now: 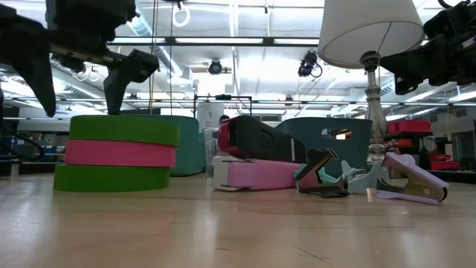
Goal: Pick and place Stapler, Stapler remover, tape
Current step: Put the green tape into the green bin
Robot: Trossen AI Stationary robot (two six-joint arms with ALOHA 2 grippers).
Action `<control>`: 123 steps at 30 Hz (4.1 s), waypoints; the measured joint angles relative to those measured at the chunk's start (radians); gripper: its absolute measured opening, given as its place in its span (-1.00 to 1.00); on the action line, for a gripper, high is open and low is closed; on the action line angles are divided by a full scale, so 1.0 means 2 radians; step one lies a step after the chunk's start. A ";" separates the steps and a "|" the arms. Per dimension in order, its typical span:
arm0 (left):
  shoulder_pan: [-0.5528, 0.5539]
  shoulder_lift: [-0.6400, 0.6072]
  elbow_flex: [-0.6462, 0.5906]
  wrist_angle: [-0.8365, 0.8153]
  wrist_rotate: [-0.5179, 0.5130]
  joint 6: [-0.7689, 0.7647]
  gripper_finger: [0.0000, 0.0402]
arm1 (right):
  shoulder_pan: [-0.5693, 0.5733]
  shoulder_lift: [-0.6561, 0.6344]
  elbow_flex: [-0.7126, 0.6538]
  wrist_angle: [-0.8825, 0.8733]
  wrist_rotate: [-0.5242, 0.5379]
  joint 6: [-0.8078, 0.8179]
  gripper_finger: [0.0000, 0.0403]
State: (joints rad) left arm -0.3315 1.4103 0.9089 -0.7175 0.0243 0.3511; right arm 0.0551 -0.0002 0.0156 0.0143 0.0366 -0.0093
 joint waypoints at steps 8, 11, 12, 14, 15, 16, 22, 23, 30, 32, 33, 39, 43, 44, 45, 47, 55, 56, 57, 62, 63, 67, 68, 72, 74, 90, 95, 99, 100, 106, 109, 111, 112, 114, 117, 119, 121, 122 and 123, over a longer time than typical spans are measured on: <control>0.002 0.028 0.000 -0.009 0.005 0.001 0.45 | 0.000 0.000 0.000 0.000 0.000 0.000 -0.92; 0.002 0.029 0.000 -0.009 0.004 0.001 0.45 | 0.000 0.000 0.000 0.000 0.000 0.000 -0.92; 0.002 0.029 0.000 -0.009 0.004 0.001 0.45 | 0.000 0.000 0.000 0.000 0.000 0.000 -0.92; 0.002 0.029 0.000 -0.009 0.004 0.000 0.45 | 0.000 0.000 0.000 0.000 0.000 0.000 -0.92; 0.002 0.029 0.000 -0.009 0.004 0.000 0.45 | 0.000 0.000 0.000 0.000 0.000 0.000 -0.92; 0.002 0.029 0.000 -0.010 0.004 0.000 0.45 | 0.000 0.000 0.000 0.000 0.000 0.000 -0.92; 0.002 0.029 0.000 -0.009 0.003 0.000 0.34 | 0.000 0.000 0.000 0.000 0.000 0.000 -0.92; 0.002 0.029 0.000 -0.009 0.003 0.000 0.30 | 0.000 0.000 0.000 0.000 0.000 0.000 -0.92; 0.002 0.029 0.000 -0.008 0.003 0.000 0.02 | 0.000 0.000 0.000 0.000 0.000 0.000 -0.92; 0.002 0.029 0.000 -0.008 0.002 0.000 -0.03 | 0.000 0.000 0.000 0.000 0.000 0.000 -0.92; 0.002 0.029 0.000 -0.009 0.002 0.000 -0.06 | 0.000 0.000 0.000 0.000 0.000 0.000 -0.92; 0.002 0.028 0.000 -0.009 0.003 0.000 -0.15 | 0.000 0.000 0.000 0.000 0.000 0.000 -0.92; 0.002 0.028 0.000 -0.009 0.004 0.001 -0.21 | 0.000 0.000 0.000 0.000 0.000 0.000 -0.92; 0.002 0.028 0.000 -0.009 0.004 0.001 -0.23 | 0.000 0.000 0.000 0.000 0.000 0.000 -0.92; 0.002 0.028 0.000 -0.009 0.004 0.001 -0.25 | 0.000 0.000 0.000 0.000 0.000 0.000 -0.92; 0.002 0.028 0.000 -0.009 0.005 0.001 -0.29 | 0.000 0.000 0.000 0.000 0.000 0.000 -0.92; 0.002 0.028 0.000 -0.009 0.005 0.001 -0.44 | 0.000 0.000 0.000 0.000 0.000 0.000 -0.92; 0.002 0.028 0.000 -0.009 0.005 0.001 -0.45 | 0.000 0.000 0.000 0.000 0.000 0.000 -0.92; 0.002 0.028 0.000 -0.009 0.005 0.001 -0.46 | 0.000 0.000 0.000 0.000 0.000 0.000 -0.92; 0.002 0.028 0.000 -0.009 0.005 0.001 -0.46 | 0.000 0.000 0.000 0.000 0.000 0.000 -0.92; 0.002 0.028 0.000 -0.009 0.005 0.001 -0.46 | 0.000 0.000 0.000 0.000 0.000 0.000 -0.92; 0.002 0.028 0.000 -0.009 0.004 0.001 -0.47 | 0.000 0.000 0.000 0.000 0.000 0.000 -0.92; 0.002 0.028 0.000 -0.009 0.004 0.001 -0.47 | 0.000 0.000 0.000 0.000 0.000 0.000 -0.92; 0.001 0.028 0.004 -0.020 -0.009 -0.001 -0.47 | 0.000 0.000 0.000 0.000 0.000 0.000 -0.92; 0.001 0.028 0.013 -0.040 -0.015 0.000 -0.47 | 0.000 0.000 0.000 0.000 0.000 0.000 -0.92; 0.001 0.028 0.111 -0.102 -0.016 0.000 -0.47 | 0.000 0.000 0.000 0.000 0.000 0.000 -0.92; 0.001 0.028 0.145 -0.108 -0.016 -0.003 -0.47 | 0.000 0.000 0.000 0.000 0.000 0.000 -0.92; 0.005 0.028 0.171 -0.110 -0.028 -0.003 -0.47 | 0.000 0.000 0.000 0.000 0.000 0.000 -0.92; 0.007 0.028 0.178 -0.110 -0.033 -0.003 -0.47 | 0.000 0.000 0.000 0.000 0.000 0.000 -0.92; 0.029 0.028 0.209 -0.116 -0.038 0.000 -0.47 | 0.000 0.000 0.000 0.000 0.000 0.000 -0.92; 0.042 0.028 0.216 -0.119 -0.038 0.000 -0.47 | 0.000 0.000 0.000 0.000 0.000 0.000 -0.92; 0.053 0.028 0.217 -0.121 -0.038 0.000 -0.47 | 0.000 0.000 0.000 0.000 0.000 0.000 -0.92; 0.059 0.028 0.217 -0.122 -0.038 0.000 -0.47 | 0.000 0.000 0.000 0.000 0.000 0.000 -0.92; 0.073 0.028 0.217 -0.127 -0.038 0.000 -0.47 | 0.000 0.000 0.000 0.000 0.000 0.000 -0.92; 0.095 0.028 0.217 -0.135 -0.038 -0.003 -0.47 | 0.000 0.000 0.000 0.000 0.000 0.000 -0.92; 0.111 0.028 0.217 -0.142 -0.038 -0.003 -0.47 | 0.000 0.000 0.000 0.000 0.000 0.000 -0.92; 0.129 0.028 0.217 -0.144 -0.038 -0.004 -0.47 | 0.000 0.000 0.000 0.000 0.000 0.000 -0.92; 0.137 0.028 0.217 -0.147 -0.038 -0.004 -0.47 | 0.000 0.000 0.000 0.000 0.000 0.000 -0.92; 0.145 0.028 0.217 -0.151 -0.038 -0.004 -0.47 | 0.000 0.000 0.000 0.000 0.000 0.000 -0.92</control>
State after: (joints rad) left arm -0.0408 1.4654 1.3437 -1.0189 -0.0521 0.3439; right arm 0.0551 -0.0002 0.0158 0.0147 0.0368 -0.0093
